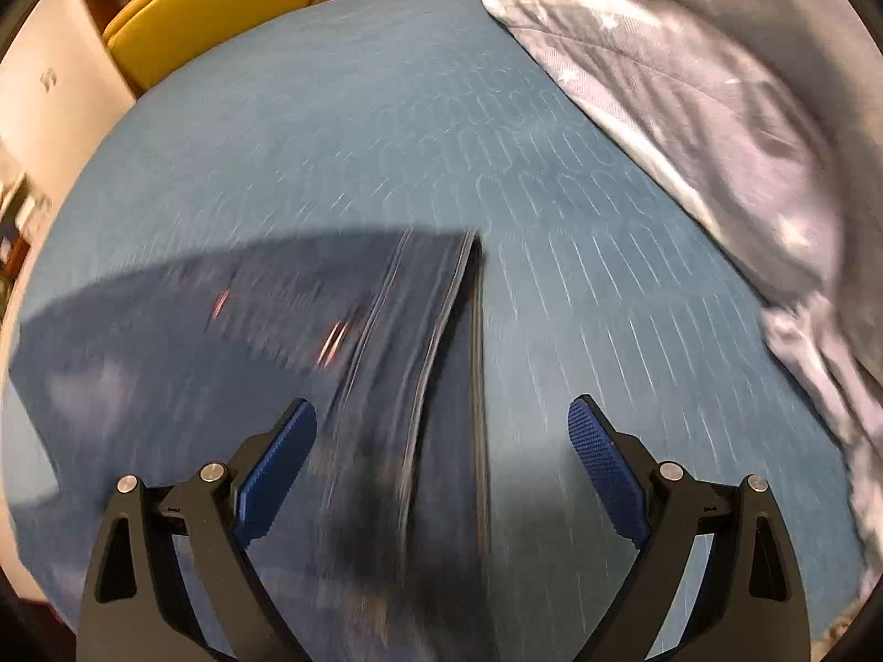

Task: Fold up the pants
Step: 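Grasp one jeans leg hem with right tool while left tool grasps the other hem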

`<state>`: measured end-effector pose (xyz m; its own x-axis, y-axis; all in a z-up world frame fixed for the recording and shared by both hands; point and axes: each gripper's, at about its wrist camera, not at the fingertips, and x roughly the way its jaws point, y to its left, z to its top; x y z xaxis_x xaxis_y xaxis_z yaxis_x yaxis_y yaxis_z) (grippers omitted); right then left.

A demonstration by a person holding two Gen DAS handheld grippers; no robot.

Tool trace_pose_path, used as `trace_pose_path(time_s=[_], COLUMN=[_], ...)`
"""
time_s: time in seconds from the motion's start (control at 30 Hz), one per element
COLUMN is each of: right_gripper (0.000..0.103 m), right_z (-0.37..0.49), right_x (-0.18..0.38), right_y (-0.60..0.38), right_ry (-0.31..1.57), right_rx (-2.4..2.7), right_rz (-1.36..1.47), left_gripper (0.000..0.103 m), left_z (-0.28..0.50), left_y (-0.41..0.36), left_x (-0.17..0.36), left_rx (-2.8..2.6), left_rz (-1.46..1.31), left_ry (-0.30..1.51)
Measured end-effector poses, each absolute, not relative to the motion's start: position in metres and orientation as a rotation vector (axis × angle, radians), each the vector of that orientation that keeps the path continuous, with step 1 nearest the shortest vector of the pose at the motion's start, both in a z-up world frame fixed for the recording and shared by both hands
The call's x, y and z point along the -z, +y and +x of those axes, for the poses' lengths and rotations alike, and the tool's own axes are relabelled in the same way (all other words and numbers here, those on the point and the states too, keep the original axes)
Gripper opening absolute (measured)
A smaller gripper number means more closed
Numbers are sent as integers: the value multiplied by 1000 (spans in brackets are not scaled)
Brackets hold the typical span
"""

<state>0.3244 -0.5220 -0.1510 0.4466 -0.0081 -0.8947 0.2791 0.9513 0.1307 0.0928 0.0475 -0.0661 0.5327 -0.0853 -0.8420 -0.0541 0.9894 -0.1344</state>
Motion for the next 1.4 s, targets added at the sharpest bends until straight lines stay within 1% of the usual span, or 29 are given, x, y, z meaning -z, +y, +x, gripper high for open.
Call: trace_pose_path(time_s=[0.27,0.3,0.33,0.37,0.43,0.5,0.57,0.7,0.77,0.9,0.97,1.03,1.1,1.13,1.2,1.27,1.37,1.4], right_gripper=[89,85,69,57,18,17,17,16,16,16,16,16,16,16,16,16,16,16], right_z=[396,400,403,406,409,402,391,341,308,244,215,191,171,164,155,154,157,156], right_x=[186,185,183,182,177,160,139,74,46,20,15,15,18,17,20,22,21,21], right_y=[-543,-541,-539,-537,-528,-513,-504,-484,-474,-455,-447,-442,-437,-436,-433,-434,-435,-435], right_ry=[1117,1096,1088,1085,1094,1066,1018,886,834,784,780,785,789,792,803,814,818,819], right_rx=[136,126,105,87,39,24,-7,-112,-162,-240,-263,-270,-264,-263,-256,-251,-246,-241], right_rz=[278,244,231,221,197,124,112,99,102,92,110,127,141,153,151,147,140,140], left_gripper=[101,101,101,101,101,101,101,100,95,86,79,67,62,56,47,47,32,16], left_z=[136,141,150,157,180,206,236,307,349,425,463,485,503,511,515,517,518,517], left_y=[76,78,83,86,96,105,118,152,178,224,244,256,266,271,280,288,296,297], left_x=[79,80,80,81,82,80,77,68,69,85,106,125,148,161,175,184,195,195], left_rx=[-56,-55,-51,-47,-33,-23,-26,-16,18,90,101,135,123,131,134,136,112,98], left_rz=[-129,-134,-145,-151,-182,-197,-226,-323,-454,-706,-812,-909,-982,-1034,-1119,-1160,-1166,-1158], left_ry=[1036,1036,1035,1034,1035,1024,1005,977,977,988,1014,1028,1046,1057,1043,1023,1042,1048])
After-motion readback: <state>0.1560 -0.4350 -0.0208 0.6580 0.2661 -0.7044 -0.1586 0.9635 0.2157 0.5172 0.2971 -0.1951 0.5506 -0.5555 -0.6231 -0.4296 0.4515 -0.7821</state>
